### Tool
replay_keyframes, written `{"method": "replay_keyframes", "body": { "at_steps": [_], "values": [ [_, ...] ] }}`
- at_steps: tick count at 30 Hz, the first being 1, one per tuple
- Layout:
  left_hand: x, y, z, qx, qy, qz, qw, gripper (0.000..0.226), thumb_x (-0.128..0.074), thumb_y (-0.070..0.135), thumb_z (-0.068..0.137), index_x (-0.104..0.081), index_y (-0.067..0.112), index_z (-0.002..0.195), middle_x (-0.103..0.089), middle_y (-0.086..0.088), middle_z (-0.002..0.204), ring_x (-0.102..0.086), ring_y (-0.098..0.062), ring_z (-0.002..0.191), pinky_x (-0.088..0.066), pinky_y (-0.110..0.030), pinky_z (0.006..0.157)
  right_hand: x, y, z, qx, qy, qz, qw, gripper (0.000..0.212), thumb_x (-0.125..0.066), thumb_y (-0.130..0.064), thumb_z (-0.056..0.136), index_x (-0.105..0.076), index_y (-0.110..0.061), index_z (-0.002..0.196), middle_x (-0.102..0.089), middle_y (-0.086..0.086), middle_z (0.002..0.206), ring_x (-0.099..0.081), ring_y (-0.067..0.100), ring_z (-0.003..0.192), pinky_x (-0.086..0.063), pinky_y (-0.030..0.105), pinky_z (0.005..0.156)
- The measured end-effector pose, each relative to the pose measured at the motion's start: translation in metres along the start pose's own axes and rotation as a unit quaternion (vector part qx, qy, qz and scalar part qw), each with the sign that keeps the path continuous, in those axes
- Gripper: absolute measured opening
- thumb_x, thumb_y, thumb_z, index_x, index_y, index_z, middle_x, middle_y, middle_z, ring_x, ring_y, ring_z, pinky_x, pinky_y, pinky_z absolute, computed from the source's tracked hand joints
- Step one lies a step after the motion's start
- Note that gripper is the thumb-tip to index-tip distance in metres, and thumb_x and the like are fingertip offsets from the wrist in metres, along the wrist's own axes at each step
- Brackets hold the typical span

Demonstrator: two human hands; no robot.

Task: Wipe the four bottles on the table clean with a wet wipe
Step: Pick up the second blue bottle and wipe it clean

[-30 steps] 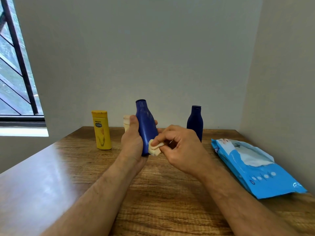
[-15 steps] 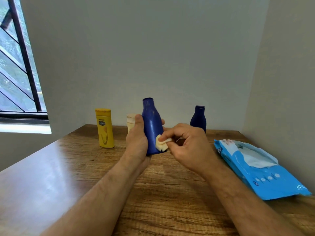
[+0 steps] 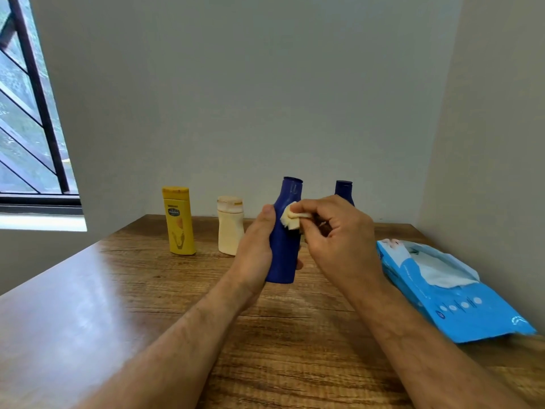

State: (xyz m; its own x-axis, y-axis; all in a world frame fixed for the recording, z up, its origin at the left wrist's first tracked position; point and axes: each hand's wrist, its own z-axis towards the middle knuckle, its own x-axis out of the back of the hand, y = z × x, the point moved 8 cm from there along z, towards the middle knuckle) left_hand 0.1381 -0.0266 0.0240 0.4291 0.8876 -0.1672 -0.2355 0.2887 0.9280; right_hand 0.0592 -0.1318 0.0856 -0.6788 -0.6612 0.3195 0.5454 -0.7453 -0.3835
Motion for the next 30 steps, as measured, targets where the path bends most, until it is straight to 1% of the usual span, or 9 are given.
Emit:
{"method": "replay_keyframes", "body": {
  "at_steps": [2,5,11,16,20,23,26,28,30],
  "values": [
    [-0.002,0.001,0.000,-0.017,-0.014,0.017,1.000,0.047,-0.031,0.051,0.103,-0.064,0.019,0.116,-0.070,-0.017,0.107,-0.065,-0.027,0.089,-0.058,-0.042,0.073,-0.004,-0.009,-0.003,0.034,-0.009,-0.002,0.999,0.022,-0.068,-0.011,0.089,-0.072,-0.021,0.108,-0.060,-0.013,0.100,-0.057,-0.009,0.092,-0.044,0.003,0.081],
    [-0.005,0.005,-0.001,-0.041,-0.026,0.051,0.998,0.044,-0.027,0.047,0.106,-0.061,0.022,0.118,-0.072,-0.007,0.101,-0.066,-0.022,0.084,-0.057,-0.036,0.070,-0.002,-0.012,-0.003,0.050,0.020,-0.026,0.998,0.023,-0.068,-0.007,0.088,-0.072,-0.019,0.106,-0.057,-0.014,0.099,-0.054,-0.011,0.090,-0.045,0.004,0.083],
    [-0.006,0.007,-0.002,-0.047,-0.035,0.039,0.998,0.048,-0.028,0.054,0.100,-0.059,0.025,0.124,-0.066,-0.019,0.114,-0.064,-0.029,0.087,-0.058,-0.038,0.071,0.004,0.004,-0.001,-0.019,0.057,-0.004,0.998,0.022,-0.067,-0.004,0.087,-0.067,-0.020,0.102,-0.059,-0.017,0.097,-0.058,-0.006,0.092,-0.047,0.003,0.078],
    [-0.009,0.010,-0.003,-0.088,-0.047,0.137,0.986,0.045,-0.026,0.059,0.098,-0.050,0.040,0.132,-0.065,-0.005,0.115,-0.064,-0.028,0.090,-0.058,-0.041,0.076,0.006,-0.003,-0.001,0.001,0.063,-0.004,0.998,0.020,-0.068,-0.008,0.088,-0.068,-0.022,0.103,-0.059,-0.017,0.098,-0.058,-0.007,0.090,-0.046,0.003,0.078],
    [-0.008,0.014,-0.004,-0.127,-0.034,0.175,0.976,0.047,-0.027,0.058,0.099,-0.044,0.040,0.139,-0.067,0.003,0.114,-0.067,-0.027,0.096,-0.057,-0.046,0.077,0.005,-0.009,0.000,0.018,0.052,-0.015,0.998,0.022,-0.068,-0.007,0.087,-0.068,-0.021,0.105,-0.058,-0.017,0.100,-0.056,-0.009,0.090,-0.046,0.003,0.080],
    [-0.008,0.015,-0.004,-0.118,-0.028,0.131,0.984,0.047,-0.028,0.059,0.097,-0.049,0.039,0.134,-0.066,-0.006,0.107,-0.064,-0.025,0.082,-0.056,-0.043,0.070,0.008,0.001,0.000,-0.039,0.078,0.027,0.996,0.025,-0.067,-0.005,0.088,-0.064,-0.026,0.101,-0.060,-0.017,0.097,-0.060,-0.004,0.091,-0.049,0.005,0.078],
    [-0.007,0.013,-0.003,-0.092,-0.020,0.090,0.991,0.044,-0.027,0.061,0.098,-0.055,0.037,0.123,-0.067,-0.011,0.108,-0.067,-0.020,0.080,-0.062,-0.040,0.070,0.008,0.015,-0.001,-0.101,0.077,0.054,0.990,0.028,-0.064,-0.005,0.090,-0.061,-0.031,0.098,-0.063,-0.016,0.095,-0.064,0.004,0.090,-0.055,0.013,0.075],
    [-0.006,0.011,-0.003,-0.078,-0.021,0.076,0.994,0.044,-0.028,0.059,0.094,-0.057,0.035,0.117,-0.068,-0.012,0.107,-0.068,-0.022,0.081,-0.062,-0.042,0.071,0.008,0.016,0.000,-0.098,0.069,0.060,0.991,0.026,-0.064,-0.006,0.090,-0.062,-0.030,0.099,-0.064,-0.015,0.096,-0.065,0.005,0.090,-0.057,0.017,0.074],
    [-0.006,0.011,-0.003,-0.081,-0.024,0.080,0.993,0.046,-0.029,0.059,0.093,-0.058,0.032,0.116,-0.069,-0.010,0.104,-0.068,-0.024,0.079,-0.061,-0.040,0.069,0.006,0.008,0.000,-0.054,0.047,0.046,0.996,0.024,-0.066,-0.007,0.089,-0.064,-0.027,0.101,-0.062,-0.016,0.098,-0.063,0.001,0.092,-0.055,0.013,0.075]
  ]
}}
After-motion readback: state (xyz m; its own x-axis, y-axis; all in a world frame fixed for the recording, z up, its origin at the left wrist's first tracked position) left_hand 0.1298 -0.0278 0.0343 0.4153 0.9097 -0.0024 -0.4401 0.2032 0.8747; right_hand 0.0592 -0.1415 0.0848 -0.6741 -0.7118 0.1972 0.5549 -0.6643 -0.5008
